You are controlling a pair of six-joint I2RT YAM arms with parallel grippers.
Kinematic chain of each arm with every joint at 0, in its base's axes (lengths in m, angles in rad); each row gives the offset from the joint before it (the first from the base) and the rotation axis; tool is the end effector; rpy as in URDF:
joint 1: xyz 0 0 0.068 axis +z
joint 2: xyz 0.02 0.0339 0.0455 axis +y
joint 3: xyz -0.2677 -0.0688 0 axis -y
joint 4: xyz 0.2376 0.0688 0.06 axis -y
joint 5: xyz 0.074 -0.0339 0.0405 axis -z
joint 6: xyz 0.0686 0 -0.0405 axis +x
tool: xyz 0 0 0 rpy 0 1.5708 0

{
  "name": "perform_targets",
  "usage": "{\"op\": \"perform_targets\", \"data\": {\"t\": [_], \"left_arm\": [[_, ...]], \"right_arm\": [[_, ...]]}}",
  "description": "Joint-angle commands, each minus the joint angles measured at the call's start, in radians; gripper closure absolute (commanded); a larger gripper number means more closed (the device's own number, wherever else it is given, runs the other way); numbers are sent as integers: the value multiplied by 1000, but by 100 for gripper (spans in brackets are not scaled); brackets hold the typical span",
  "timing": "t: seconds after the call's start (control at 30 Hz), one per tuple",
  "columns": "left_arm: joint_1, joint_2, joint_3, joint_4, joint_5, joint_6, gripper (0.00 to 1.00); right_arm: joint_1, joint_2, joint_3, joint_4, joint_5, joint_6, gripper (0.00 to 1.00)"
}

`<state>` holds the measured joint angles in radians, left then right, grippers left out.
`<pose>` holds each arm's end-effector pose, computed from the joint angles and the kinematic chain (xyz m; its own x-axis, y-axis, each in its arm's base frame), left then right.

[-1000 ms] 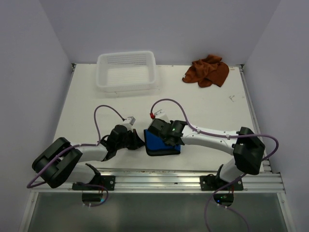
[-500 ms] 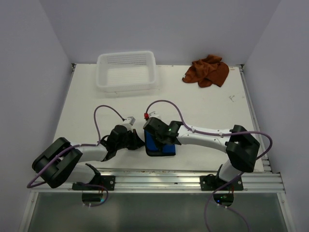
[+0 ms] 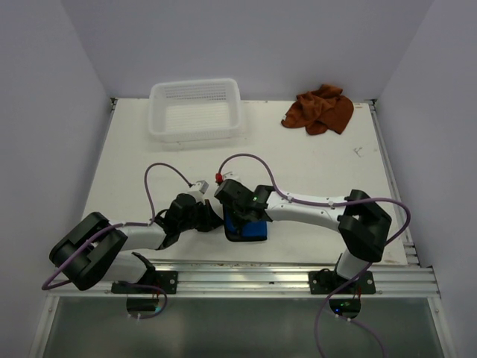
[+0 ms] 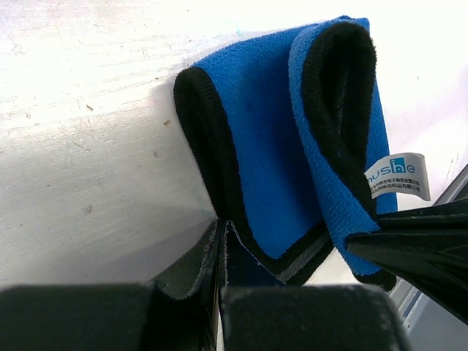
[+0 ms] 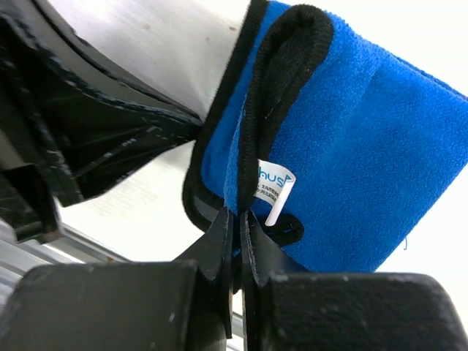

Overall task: Roll the towels
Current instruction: Fold the towel

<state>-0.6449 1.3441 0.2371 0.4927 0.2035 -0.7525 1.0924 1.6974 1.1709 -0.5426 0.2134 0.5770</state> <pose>0.1796 -0.1524 0.1073 -0.8288 -0.2142 -0.5169 0.2113 0.7357 -0.6435 0.1773 0.3104 0.1879 -0.7860 -0.3576 -0.5043 -0.4677 0.8774 0.1067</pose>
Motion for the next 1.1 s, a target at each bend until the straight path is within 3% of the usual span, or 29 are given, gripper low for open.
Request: {"op": "perform_targets", "data": {"t": [0.0,0.33,0.53,0.57,0.63,0.67,0.77,0.87,0.93,1.07], "left_arm": [[-9,4,-7,32,2,-2,99],[-7,10,-7,24,1,5,99],[-7,-6,-7,-9,-12,13,99],[-9,-11,-7,-13,-12,13,99],[-7,-22,-7,-29,-16,16,99],[-7,-26,-9,-34,-19,18,99],[-7,-43,1,-65,-22,21,99],[-9,-69,27,-126,-39,28,100],[-7,-109,42,-199,-64,41,100],[-6,-201,158,-426,-169,76,100]], "right_arm": [[8,16,52,35,-20,14,100],[9,93,81,41,-22,7,100],[9,50,105,30,-55,-2,74],[9,32,111,15,-49,-5,65],[6,-30,130,-5,-39,-14,58],[6,-53,133,-22,-32,-14,49],[-3,-157,102,-33,-20,-14,43],[-26,-274,15,-22,33,-9,53],[-63,-344,-43,-13,58,0,68],[-164,-433,-222,55,-12,44,81]]}}
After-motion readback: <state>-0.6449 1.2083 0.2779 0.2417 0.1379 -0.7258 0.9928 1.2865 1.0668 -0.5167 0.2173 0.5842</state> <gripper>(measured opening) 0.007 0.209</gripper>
